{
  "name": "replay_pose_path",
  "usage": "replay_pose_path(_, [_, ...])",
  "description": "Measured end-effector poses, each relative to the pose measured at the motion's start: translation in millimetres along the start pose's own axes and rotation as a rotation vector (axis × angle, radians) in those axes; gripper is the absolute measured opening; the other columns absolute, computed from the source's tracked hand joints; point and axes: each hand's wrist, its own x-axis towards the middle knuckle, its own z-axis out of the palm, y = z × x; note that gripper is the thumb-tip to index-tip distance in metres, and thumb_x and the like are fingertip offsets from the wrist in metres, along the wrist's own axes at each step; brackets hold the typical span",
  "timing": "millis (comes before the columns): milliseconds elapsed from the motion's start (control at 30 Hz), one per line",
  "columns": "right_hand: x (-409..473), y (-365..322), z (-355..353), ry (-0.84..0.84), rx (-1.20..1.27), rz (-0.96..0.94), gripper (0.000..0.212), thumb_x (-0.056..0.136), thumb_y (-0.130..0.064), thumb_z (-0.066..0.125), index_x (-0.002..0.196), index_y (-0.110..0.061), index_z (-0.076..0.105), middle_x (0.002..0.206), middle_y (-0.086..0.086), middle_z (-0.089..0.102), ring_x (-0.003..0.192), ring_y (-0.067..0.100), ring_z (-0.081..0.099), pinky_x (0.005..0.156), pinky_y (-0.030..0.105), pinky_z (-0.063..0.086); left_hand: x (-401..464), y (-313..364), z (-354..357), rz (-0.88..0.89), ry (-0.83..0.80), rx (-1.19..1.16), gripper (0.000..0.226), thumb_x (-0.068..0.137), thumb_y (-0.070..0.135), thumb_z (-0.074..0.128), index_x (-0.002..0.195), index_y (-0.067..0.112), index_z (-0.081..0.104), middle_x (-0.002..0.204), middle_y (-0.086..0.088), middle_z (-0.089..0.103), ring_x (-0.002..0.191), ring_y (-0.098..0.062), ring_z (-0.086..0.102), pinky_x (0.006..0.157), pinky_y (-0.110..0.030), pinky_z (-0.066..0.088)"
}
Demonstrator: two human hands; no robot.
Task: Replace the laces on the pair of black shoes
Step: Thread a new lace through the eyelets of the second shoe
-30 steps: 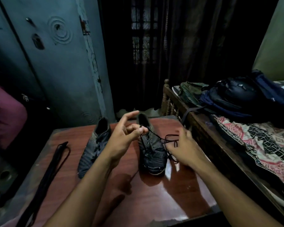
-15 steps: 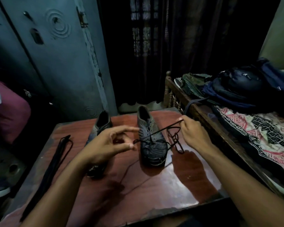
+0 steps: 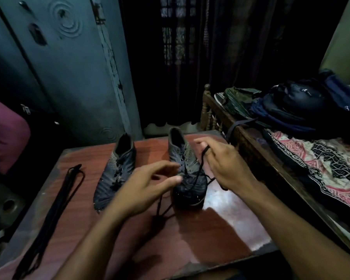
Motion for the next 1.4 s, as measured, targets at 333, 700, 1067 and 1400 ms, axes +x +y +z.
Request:
replay_pose_path(333, [-13, 7, 9, -0.098, -0.045, -0.002, 0.035, 0.109, -0.041, 0.032, 0.134, -0.033, 0.054, 0.110, -0.001, 0.072, 0.099, 0.022, 0.068, 0.075, 0.045, 0.055, 17, 20, 40, 0.092, 0.187, -0.134, 0.016, 0.094, 0.024, 0.072, 0.079, 0.020, 0.069, 0.071, 0.010, 0.068, 0.065, -0.008, 0.062, 0.063, -0.030, 0.049])
replay_pose_path(700, [-22, 52, 56, 0.048, 0.269, 0.137, 0.035, 0.104, -0.003, 0.048, 0.128, -0.020, 0.067, 0.098, -0.010, 0.068, 0.086, 0.006, 0.063, 0.076, 0.015, 0.045, 38, -31, 19, 0.108, 0.076, 0.092, 0.012, 0.091, 0.036, 0.066, 0.093, 0.027, 0.073, 0.089, 0.012, 0.069, 0.085, -0.007, 0.066, 0.076, -0.033, 0.053])
replay_pose_path(1067, [28, 71, 69, 0.096, 0.289, 0.135, 0.018, 0.096, -0.012, 0.067, 0.106, -0.025, 0.076, 0.095, -0.015, 0.077, 0.087, -0.003, 0.071, 0.080, 0.023, 0.057, 116, -72, 68, -0.175, 0.173, 0.332, 0.037, 0.085, 0.018, 0.073, 0.121, 0.021, 0.067, 0.108, 0.000, 0.056, 0.107, -0.023, 0.057, 0.086, -0.027, 0.038])
replay_pose_path(1400, [51, 95, 75, 0.075, 0.253, 0.052, 0.022, 0.082, 0.000, 0.076, 0.089, -0.021, 0.078, 0.094, -0.007, 0.069, 0.088, 0.006, 0.066, 0.078, 0.018, 0.051, 123, -90, 86, -0.180, 0.301, 0.212, 0.020, 0.087, 0.019, 0.068, 0.103, 0.031, 0.066, 0.104, 0.009, 0.049, 0.107, -0.017, 0.051, 0.093, -0.032, 0.043])
